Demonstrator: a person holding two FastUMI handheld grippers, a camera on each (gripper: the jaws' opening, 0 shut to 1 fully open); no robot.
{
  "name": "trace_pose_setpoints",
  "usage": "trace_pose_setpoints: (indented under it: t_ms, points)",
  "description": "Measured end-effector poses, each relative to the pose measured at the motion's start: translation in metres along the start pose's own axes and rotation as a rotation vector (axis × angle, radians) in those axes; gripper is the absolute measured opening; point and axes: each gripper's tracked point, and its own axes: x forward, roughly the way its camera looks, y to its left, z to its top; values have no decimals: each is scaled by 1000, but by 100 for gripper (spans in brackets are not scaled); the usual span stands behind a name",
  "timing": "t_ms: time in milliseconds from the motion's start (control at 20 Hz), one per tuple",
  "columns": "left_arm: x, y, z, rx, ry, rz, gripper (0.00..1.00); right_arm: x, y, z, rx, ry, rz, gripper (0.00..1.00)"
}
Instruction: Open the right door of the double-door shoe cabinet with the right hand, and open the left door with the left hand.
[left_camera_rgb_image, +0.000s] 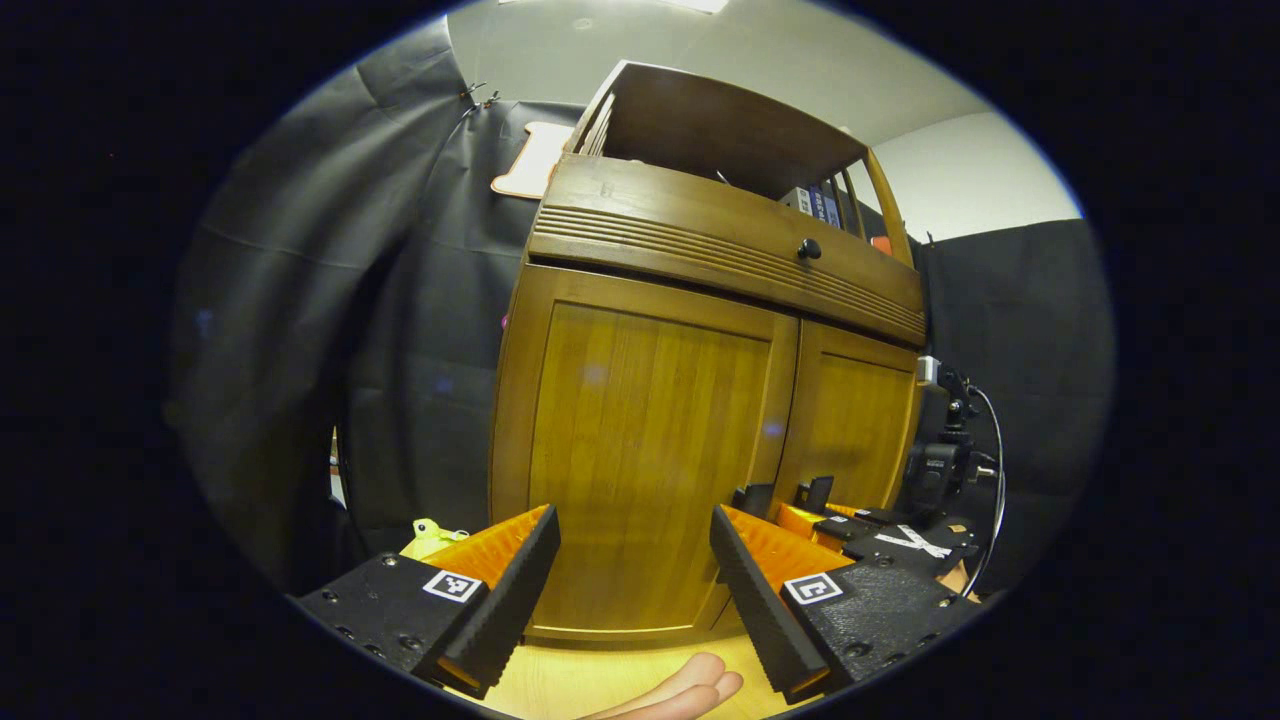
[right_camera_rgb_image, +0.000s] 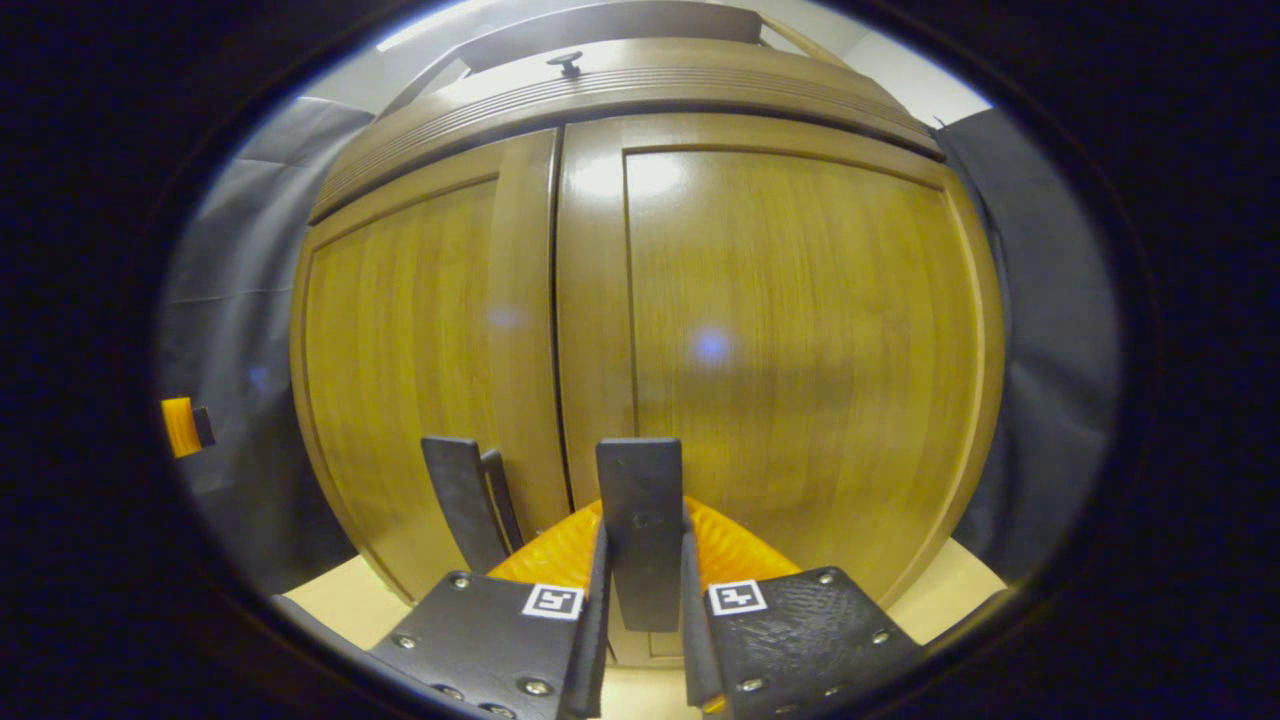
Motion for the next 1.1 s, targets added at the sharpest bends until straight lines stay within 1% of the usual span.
trace_pose_setpoints:
  t_ms: [50,100,150,200,300,350,400,550,650,700,800,850,900,950,1050,1100]
  points:
    - [1,-1,0,6,0,1,89,-3,0,-1,28,3,20,31]
    - [1,0,0,16,-2,11,92,-7,1,-1,43,4,38,23]
    - [1,0,0,28,-10,21,94,-11,0,-2,27,5,56,23]
    - [2,0,1,40,-16,32,89,-17,-1,-2,20,6,70,23]
    - [3,-3,0,53,-19,41,89,-35,-1,-3,33,22,104,23]
    - [3,-6,-1,60,-18,42,89,-42,-2,-3,37,29,126,21]
    - [4,-8,-1,70,-21,49,89,-51,-3,-3,36,33,149,23]
    - [5,-13,-7,92,-16,62,89,-77,-10,-5,6,37,206,23]
    - [8,-20,-10,94,-8,58,89,-89,-14,-3,15,46,234,24]
    - [8,-24,-12,98,-4,57,89,-95,-16,-3,15,51,246,23]
    - [12,-31,-16,108,5,54,89,-112,-26,-5,22,52,268,24]
    - [12,-34,-19,113,11,53,89,-119,-30,-5,26,48,277,23]
    - [14,-38,-22,120,20,46,89,-125,-34,-4,20,37,280,21]
    - [15,-44,-25,122,27,32,89,-130,-37,-3,15,33,279,23]
    - [18,-57,-33,121,48,-2,89,-141,-47,-3,18,31,279,22]
    - [19,-61,-37,115,60,-12,94,-146,-52,-2,25,29,283,20]
